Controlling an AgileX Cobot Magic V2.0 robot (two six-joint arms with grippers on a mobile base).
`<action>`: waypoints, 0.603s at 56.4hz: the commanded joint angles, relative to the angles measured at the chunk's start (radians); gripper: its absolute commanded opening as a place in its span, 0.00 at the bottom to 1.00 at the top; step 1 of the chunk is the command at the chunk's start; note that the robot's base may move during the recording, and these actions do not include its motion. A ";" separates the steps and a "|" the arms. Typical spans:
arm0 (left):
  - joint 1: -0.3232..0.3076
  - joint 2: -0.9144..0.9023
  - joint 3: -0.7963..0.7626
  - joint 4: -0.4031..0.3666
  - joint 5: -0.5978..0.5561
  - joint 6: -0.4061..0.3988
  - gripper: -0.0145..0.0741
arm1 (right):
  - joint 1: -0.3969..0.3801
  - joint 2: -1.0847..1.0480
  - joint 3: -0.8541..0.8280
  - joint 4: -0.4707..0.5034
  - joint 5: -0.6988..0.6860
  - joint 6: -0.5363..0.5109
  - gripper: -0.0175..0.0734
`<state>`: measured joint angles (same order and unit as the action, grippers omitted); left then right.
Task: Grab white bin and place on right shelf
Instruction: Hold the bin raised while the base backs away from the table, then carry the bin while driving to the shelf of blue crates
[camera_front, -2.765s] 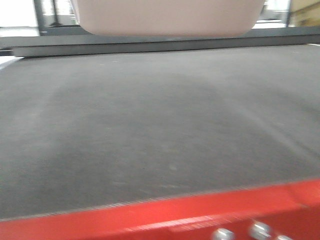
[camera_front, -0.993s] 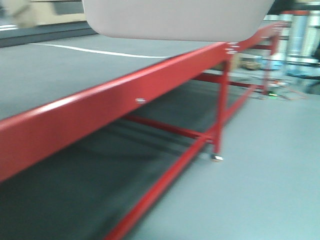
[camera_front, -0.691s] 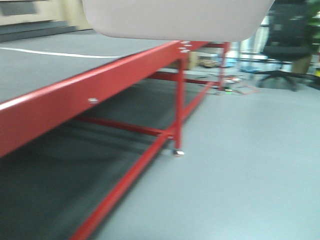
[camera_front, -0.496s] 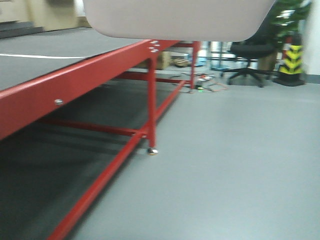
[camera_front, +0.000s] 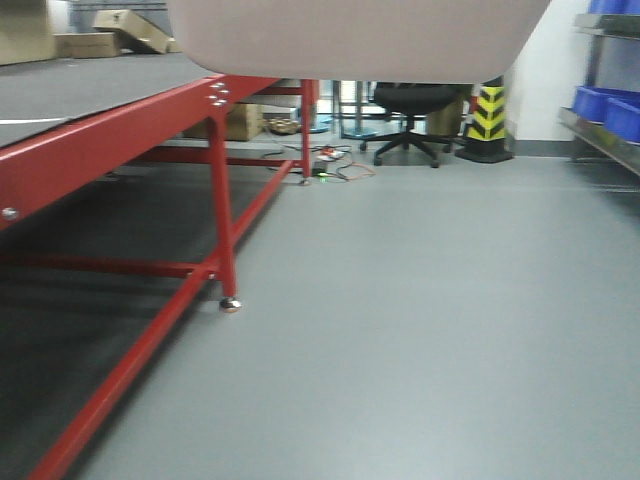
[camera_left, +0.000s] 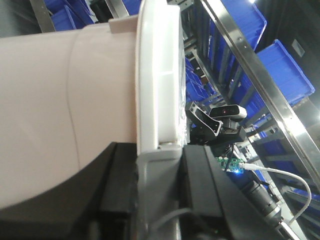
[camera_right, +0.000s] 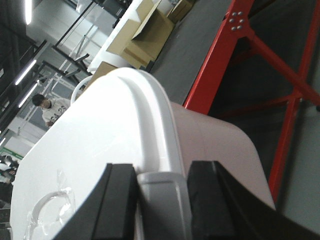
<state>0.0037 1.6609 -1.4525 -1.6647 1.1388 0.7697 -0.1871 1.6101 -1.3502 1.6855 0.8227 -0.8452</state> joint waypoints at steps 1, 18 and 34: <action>-0.018 -0.063 -0.040 -0.093 0.180 0.015 0.03 | 0.010 -0.047 -0.029 0.080 0.053 -0.003 0.25; -0.018 -0.063 -0.040 -0.093 0.180 0.015 0.03 | 0.010 -0.047 -0.029 0.080 0.053 -0.003 0.25; -0.018 -0.063 -0.040 -0.093 0.180 0.015 0.03 | 0.010 -0.047 -0.029 0.080 0.053 -0.003 0.25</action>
<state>0.0037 1.6609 -1.4525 -1.6647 1.1411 0.7697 -0.1871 1.6101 -1.3502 1.6855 0.8211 -0.8452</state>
